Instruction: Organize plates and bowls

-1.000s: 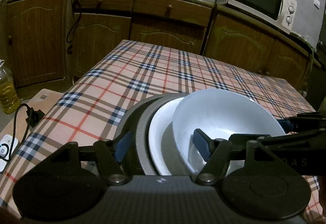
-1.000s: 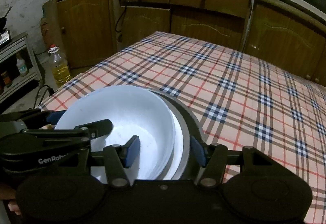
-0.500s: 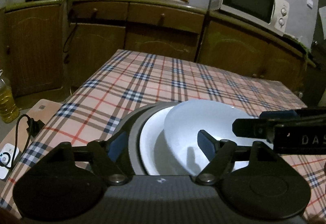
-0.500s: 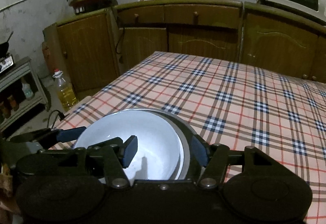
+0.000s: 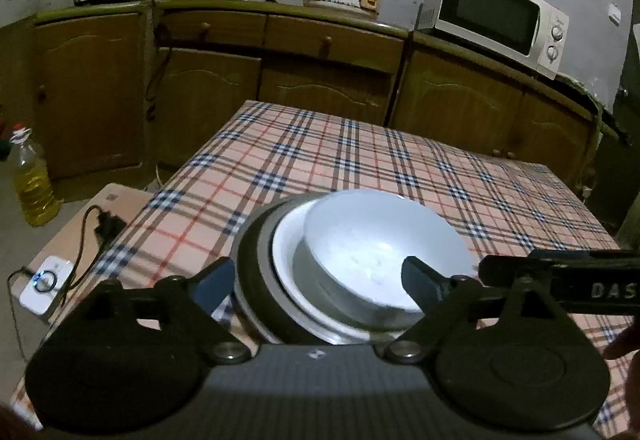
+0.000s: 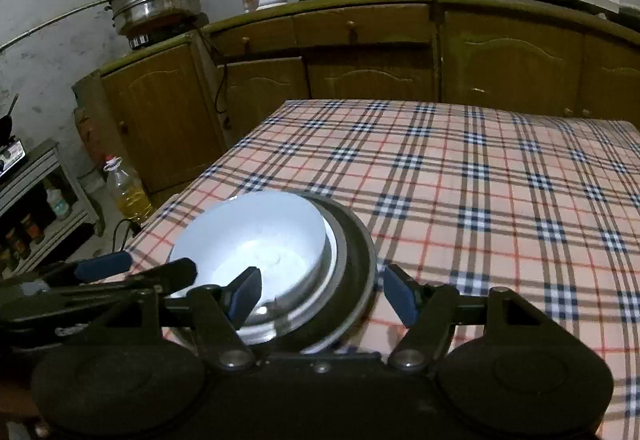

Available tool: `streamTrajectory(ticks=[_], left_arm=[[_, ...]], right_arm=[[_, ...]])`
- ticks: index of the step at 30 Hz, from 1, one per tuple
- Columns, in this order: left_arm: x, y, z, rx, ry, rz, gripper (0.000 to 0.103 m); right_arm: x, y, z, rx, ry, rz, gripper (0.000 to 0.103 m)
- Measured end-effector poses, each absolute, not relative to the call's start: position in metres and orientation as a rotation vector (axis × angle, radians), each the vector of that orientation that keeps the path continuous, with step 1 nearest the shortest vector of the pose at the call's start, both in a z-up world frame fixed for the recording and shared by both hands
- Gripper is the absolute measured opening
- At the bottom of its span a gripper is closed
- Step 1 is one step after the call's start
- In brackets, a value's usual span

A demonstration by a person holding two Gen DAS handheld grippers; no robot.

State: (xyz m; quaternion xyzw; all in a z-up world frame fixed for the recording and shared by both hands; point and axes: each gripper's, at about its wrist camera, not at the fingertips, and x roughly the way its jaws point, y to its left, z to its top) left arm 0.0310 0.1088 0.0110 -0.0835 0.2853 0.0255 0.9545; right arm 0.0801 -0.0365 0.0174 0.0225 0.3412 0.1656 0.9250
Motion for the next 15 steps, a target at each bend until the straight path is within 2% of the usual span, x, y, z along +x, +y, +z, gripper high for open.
streamTrajectory(ticks=[15], left_arm=[[-0.008, 0.085, 0.035, -0.102, 0.638, 0.167, 0.1]], right_arm=[[0.03, -0.048, 0.031, 0.092, 0.706, 0.396, 0.081]])
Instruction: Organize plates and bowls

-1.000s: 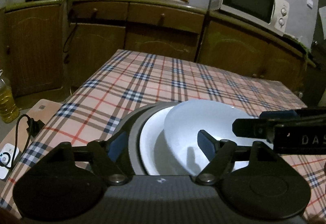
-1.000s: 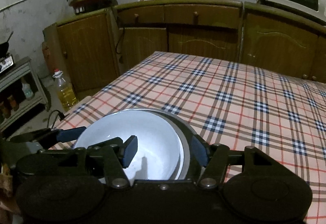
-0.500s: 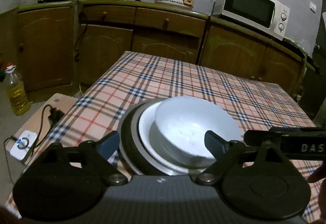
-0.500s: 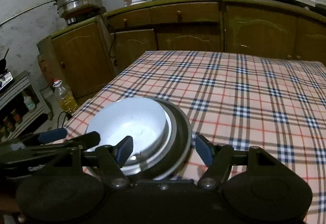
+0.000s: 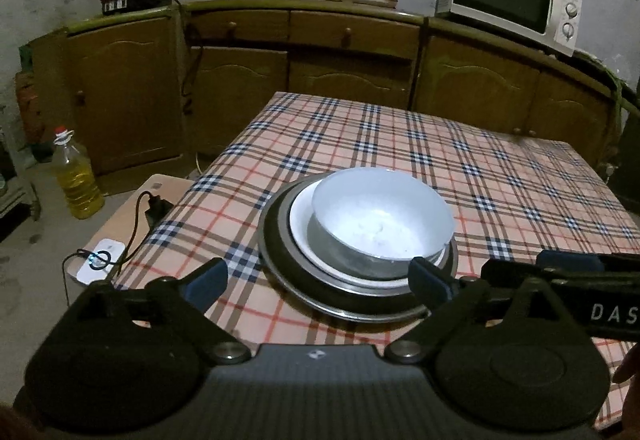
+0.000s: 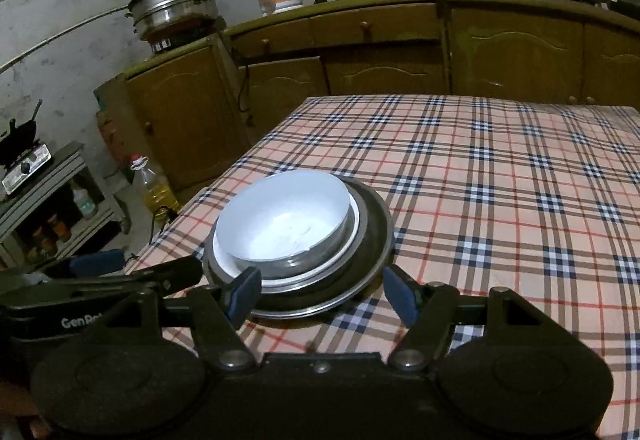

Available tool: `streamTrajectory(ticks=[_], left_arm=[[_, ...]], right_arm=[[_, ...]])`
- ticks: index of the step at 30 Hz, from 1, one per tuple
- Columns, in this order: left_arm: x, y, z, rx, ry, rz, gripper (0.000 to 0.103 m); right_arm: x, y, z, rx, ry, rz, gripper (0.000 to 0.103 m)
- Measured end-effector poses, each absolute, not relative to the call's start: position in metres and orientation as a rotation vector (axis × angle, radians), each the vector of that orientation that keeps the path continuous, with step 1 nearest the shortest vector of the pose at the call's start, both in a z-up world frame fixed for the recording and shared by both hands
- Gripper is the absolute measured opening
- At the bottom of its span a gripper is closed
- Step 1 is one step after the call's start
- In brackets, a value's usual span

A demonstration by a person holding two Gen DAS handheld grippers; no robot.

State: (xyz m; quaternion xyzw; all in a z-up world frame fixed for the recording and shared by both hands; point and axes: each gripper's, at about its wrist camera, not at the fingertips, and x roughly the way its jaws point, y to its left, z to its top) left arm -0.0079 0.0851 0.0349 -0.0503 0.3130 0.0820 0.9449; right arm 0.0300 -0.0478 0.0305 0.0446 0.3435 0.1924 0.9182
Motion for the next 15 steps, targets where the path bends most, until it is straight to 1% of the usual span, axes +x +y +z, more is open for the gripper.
streamTrajectory(ticks=[4, 15], left_arm=[[-0.015, 0.079, 0.037, -0.089, 0.649, 0.183, 0.103], [-0.022, 0.067, 0.035, -0.045, 0.69, 0.225, 0.103]], right_arm=[[0.023, -0.053, 0.034, 0.108, 0.705, 0.387, 0.081], [0.01, -0.058, 0.036, 0.111, 0.713, 0.385, 0.081]])
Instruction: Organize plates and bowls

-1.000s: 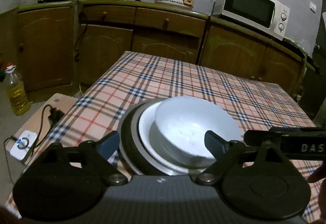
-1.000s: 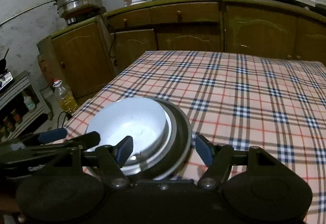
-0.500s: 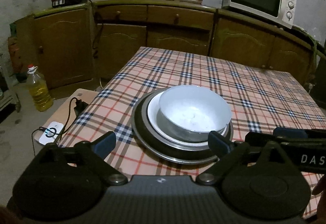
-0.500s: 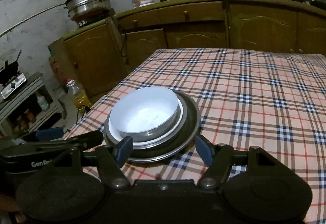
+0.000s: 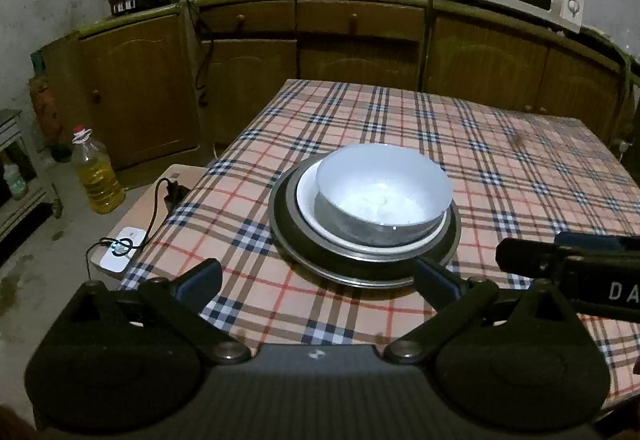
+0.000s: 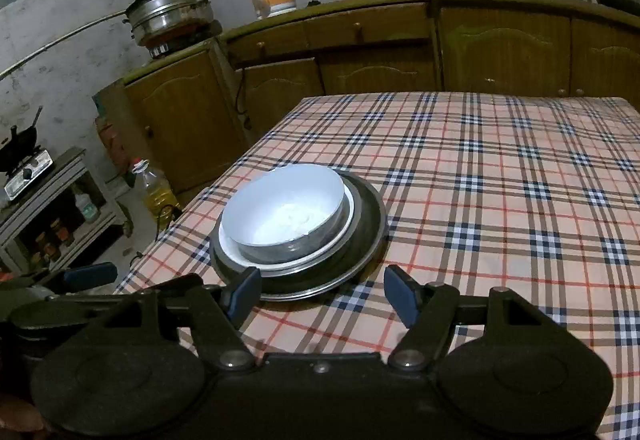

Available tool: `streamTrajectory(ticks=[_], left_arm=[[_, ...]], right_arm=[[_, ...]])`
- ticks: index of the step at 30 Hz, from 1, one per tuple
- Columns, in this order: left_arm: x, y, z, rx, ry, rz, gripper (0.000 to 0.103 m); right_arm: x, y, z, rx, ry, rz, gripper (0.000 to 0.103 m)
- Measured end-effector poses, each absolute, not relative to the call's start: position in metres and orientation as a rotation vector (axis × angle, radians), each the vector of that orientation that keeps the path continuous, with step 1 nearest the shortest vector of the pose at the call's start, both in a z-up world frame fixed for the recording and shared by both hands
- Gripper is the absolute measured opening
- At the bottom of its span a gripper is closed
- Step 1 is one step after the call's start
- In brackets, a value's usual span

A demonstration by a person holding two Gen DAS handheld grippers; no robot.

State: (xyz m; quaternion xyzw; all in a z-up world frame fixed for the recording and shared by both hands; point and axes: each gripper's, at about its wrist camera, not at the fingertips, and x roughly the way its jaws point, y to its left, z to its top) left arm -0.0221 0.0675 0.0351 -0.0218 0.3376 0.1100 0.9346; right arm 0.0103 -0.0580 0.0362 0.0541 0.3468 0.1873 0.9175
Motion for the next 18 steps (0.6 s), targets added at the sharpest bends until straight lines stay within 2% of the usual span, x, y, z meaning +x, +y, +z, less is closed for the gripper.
streamTrajectory(ticks=[18], left_arm=[[-0.0216, 0.0569, 0.0318, -0.028, 0.721, 0.257, 0.103]], right_arm=[[0.0116, -0.065, 0.0283, 0.125, 0.749, 0.369, 0.081]])
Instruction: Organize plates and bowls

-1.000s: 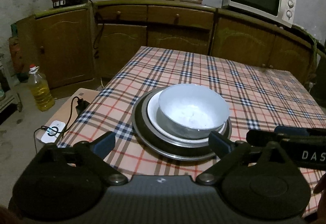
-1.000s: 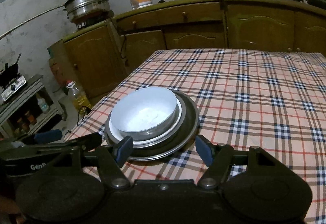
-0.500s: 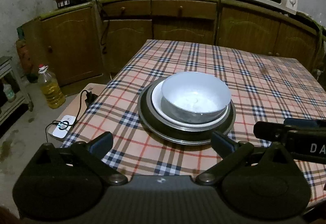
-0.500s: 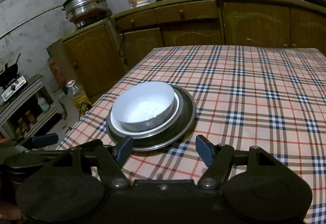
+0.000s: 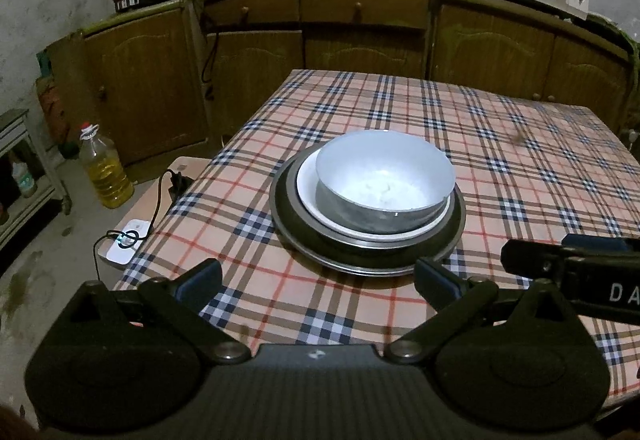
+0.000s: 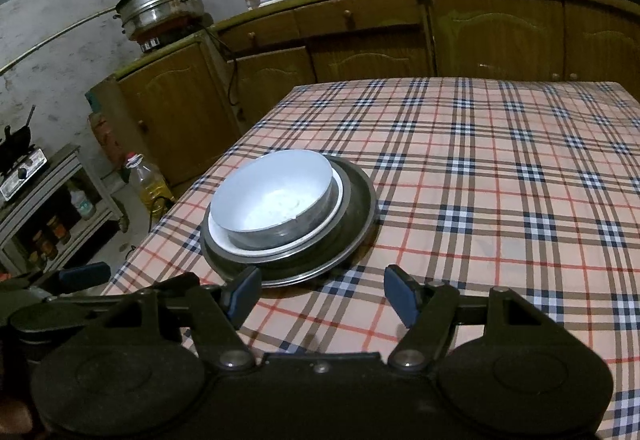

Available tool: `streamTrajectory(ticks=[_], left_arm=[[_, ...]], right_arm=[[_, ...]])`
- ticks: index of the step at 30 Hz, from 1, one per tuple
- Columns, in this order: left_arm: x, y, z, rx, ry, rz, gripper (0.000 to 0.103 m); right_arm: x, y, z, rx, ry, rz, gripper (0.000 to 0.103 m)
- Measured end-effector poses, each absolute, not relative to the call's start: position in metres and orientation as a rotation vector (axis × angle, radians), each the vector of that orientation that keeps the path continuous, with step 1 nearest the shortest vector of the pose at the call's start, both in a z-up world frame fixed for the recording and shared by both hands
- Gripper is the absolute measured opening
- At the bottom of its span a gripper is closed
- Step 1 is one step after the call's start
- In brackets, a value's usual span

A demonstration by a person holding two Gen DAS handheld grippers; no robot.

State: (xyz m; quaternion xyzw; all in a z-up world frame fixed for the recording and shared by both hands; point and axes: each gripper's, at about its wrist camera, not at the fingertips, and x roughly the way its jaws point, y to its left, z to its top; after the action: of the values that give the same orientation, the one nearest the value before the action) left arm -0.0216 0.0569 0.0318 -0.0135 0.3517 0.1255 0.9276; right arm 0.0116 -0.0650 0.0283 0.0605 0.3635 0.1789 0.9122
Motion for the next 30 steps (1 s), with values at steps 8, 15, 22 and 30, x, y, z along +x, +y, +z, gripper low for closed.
streamTrajectory(ticks=[8, 15, 22, 30], left_arm=[[-0.019, 0.057, 0.029, -0.033, 0.735, 0.267, 0.103], [-0.018, 0.056, 0.027, -0.043, 0.749, 0.27, 0.103], [-0.017, 0.056, 0.025, -0.051, 0.76, 0.271, 0.103], [-0.015, 0.054, 0.023, -0.056, 0.768, 0.273, 0.103]], right_arm=[[0.013, -0.065, 0.025, 0.129, 0.758, 0.372, 0.081], [0.014, -0.066, 0.022, 0.134, 0.764, 0.373, 0.081], [0.015, -0.066, 0.019, 0.137, 0.769, 0.372, 0.081], [0.015, -0.066, 0.015, 0.138, 0.774, 0.37, 0.081]])
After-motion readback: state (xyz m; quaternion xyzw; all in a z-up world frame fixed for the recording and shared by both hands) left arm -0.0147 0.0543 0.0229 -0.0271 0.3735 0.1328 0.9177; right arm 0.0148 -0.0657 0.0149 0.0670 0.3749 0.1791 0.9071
